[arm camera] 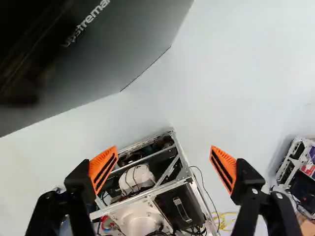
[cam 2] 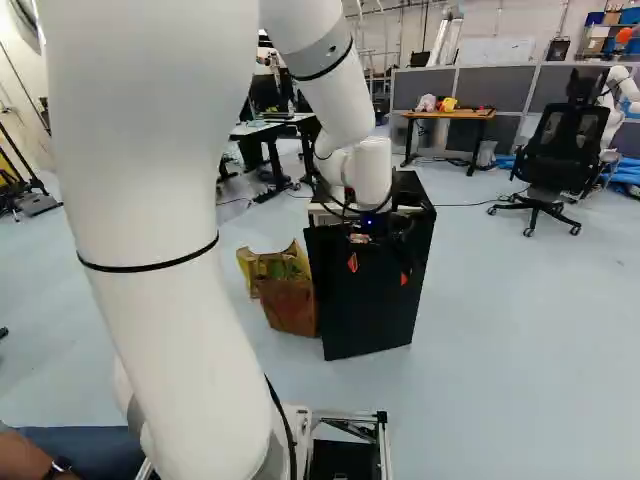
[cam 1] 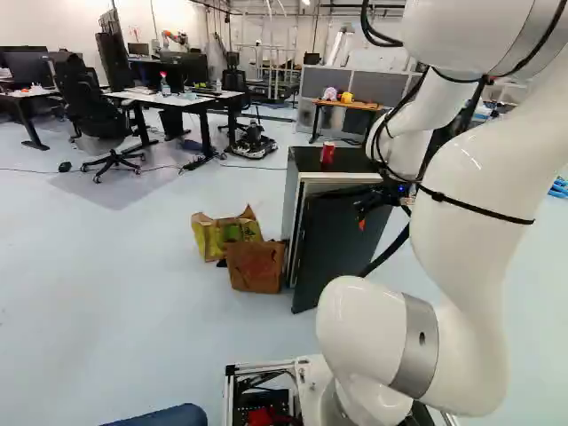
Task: Grab a drink from the fridge
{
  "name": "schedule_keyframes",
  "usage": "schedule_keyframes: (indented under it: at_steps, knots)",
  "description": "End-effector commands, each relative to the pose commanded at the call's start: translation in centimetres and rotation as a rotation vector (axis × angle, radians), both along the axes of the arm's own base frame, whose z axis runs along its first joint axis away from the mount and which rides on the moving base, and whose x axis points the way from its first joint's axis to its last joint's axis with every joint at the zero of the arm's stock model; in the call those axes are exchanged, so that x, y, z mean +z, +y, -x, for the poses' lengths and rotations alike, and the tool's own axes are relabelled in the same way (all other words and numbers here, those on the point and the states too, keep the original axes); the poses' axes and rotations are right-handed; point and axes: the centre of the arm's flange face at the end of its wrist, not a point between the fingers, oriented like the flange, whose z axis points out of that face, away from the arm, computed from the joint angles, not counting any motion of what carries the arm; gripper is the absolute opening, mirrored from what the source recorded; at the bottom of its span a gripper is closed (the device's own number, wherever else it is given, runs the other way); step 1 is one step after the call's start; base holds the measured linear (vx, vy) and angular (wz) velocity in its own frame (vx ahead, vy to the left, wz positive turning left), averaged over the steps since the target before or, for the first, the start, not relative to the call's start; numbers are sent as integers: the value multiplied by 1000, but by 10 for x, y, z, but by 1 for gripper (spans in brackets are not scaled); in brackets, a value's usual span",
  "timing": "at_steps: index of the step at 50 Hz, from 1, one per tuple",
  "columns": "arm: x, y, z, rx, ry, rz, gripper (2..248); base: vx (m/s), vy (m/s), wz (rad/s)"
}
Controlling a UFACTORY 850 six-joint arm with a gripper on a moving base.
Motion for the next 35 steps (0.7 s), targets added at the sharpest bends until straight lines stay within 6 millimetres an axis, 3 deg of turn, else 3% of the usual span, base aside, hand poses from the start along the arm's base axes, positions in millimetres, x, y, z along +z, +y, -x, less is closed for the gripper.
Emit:
schedule_keyframes:
  at_steps: [35]
  knots:
    - [1,49,-19,177,-69,61,247,0,0,0]
